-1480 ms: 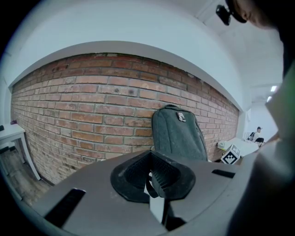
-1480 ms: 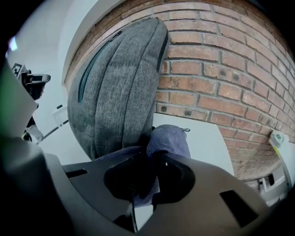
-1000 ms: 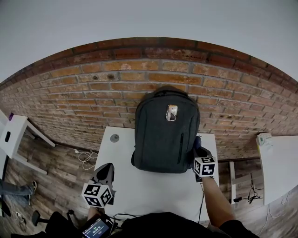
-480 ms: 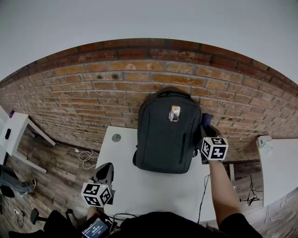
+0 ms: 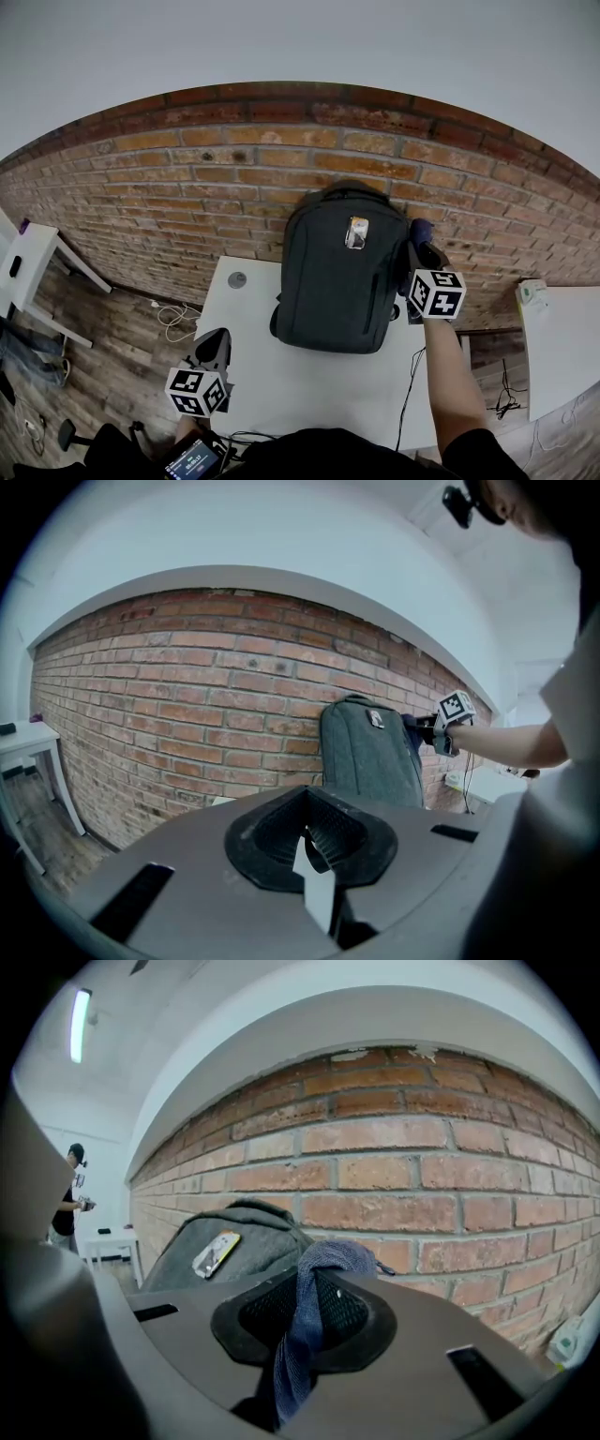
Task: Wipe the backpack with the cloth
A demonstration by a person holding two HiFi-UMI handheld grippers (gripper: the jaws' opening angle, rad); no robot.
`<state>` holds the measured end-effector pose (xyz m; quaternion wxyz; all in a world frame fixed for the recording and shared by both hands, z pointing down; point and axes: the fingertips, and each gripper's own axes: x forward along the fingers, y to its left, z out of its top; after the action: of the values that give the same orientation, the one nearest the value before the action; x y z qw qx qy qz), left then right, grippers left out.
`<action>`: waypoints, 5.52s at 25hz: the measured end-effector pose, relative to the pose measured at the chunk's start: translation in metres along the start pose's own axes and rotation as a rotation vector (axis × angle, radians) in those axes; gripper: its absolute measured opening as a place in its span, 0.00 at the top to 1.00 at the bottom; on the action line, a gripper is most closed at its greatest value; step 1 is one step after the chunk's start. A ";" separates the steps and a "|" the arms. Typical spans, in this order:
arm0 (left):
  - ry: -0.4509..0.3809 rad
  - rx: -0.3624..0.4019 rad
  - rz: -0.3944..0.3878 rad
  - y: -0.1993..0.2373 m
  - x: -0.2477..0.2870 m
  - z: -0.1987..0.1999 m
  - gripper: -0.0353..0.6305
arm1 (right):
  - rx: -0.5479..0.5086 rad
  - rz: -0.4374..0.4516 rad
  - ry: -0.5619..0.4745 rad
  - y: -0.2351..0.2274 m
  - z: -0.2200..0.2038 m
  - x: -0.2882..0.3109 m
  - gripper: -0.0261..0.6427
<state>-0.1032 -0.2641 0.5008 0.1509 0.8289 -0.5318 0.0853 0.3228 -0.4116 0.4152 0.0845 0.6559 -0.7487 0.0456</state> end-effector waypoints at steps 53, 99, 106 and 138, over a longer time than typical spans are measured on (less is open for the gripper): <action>0.016 0.008 -0.047 -0.003 -0.001 -0.003 0.95 | -0.024 0.242 0.096 0.103 -0.090 -0.051 0.89; 0.029 0.008 -0.036 0.001 -0.003 -0.006 0.95 | 0.135 0.276 0.481 0.147 -0.277 -0.123 0.89; 0.026 0.002 -0.033 0.003 -0.006 -0.006 0.95 | 0.172 0.267 0.386 0.146 -0.239 -0.114 0.89; 0.028 0.014 0.029 0.038 -0.020 0.000 0.95 | 0.107 0.127 -0.015 0.078 0.037 0.015 0.89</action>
<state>-0.1464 -0.2620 0.5009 0.1513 0.8208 -0.5411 0.1031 0.2411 -0.4219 0.3846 0.0407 0.6111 -0.7858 0.0856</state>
